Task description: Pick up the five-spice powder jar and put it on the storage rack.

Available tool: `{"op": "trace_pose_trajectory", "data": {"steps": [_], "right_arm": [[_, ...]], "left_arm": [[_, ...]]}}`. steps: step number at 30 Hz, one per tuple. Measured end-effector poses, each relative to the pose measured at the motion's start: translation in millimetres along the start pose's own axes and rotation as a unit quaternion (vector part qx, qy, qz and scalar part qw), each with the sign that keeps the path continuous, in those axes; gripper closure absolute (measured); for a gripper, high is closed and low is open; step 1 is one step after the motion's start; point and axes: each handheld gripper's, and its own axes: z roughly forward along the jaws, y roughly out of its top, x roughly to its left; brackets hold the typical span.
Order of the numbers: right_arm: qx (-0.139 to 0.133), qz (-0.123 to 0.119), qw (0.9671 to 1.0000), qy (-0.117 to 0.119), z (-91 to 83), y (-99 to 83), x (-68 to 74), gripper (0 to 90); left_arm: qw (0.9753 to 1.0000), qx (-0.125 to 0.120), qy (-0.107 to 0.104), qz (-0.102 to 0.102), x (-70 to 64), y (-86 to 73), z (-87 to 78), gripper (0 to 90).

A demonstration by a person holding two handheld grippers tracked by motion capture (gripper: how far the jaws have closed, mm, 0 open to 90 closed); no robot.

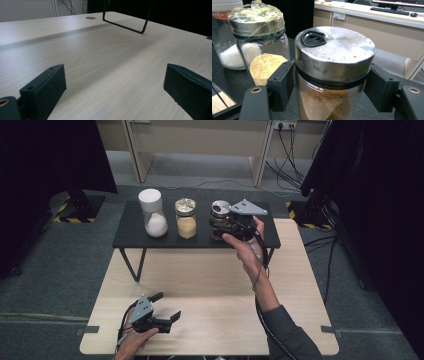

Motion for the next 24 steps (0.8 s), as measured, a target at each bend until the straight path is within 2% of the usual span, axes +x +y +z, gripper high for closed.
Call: {"op": "trace_pose_trajectory", "data": {"steps": [2,5,10,17,24], "right_arm": [[-0.003,-0.003,1.0000,-0.008,-0.8,0.3,1.0,24.1],[-0.006,0.006,0.9999,-0.005,-3.2,2.3,1.7,14.0],[-0.011,0.019,0.9997,-0.006,-10.9,4.0,0.6,4.7],[-0.025,0.035,0.9990,0.007,-19.4,-2.1,-2.7,3.0],[-0.037,0.033,0.9986,0.017,-29.0,-5.4,2.2,2.3]], "left_arm": [[1.0000,0.000,0.000,0.000,0.1,0.0,0.0,3.6],[1.0000,0.000,0.000,0.000,-0.1,0.0,-0.1,3.6],[1.0000,0.000,0.000,0.000,-0.1,0.0,0.0,3.7],[1.0000,0.000,0.000,-0.001,0.1,0.0,0.0,3.6],[1.0000,0.000,0.001,0.000,0.0,0.0,0.0,3.6]]}}
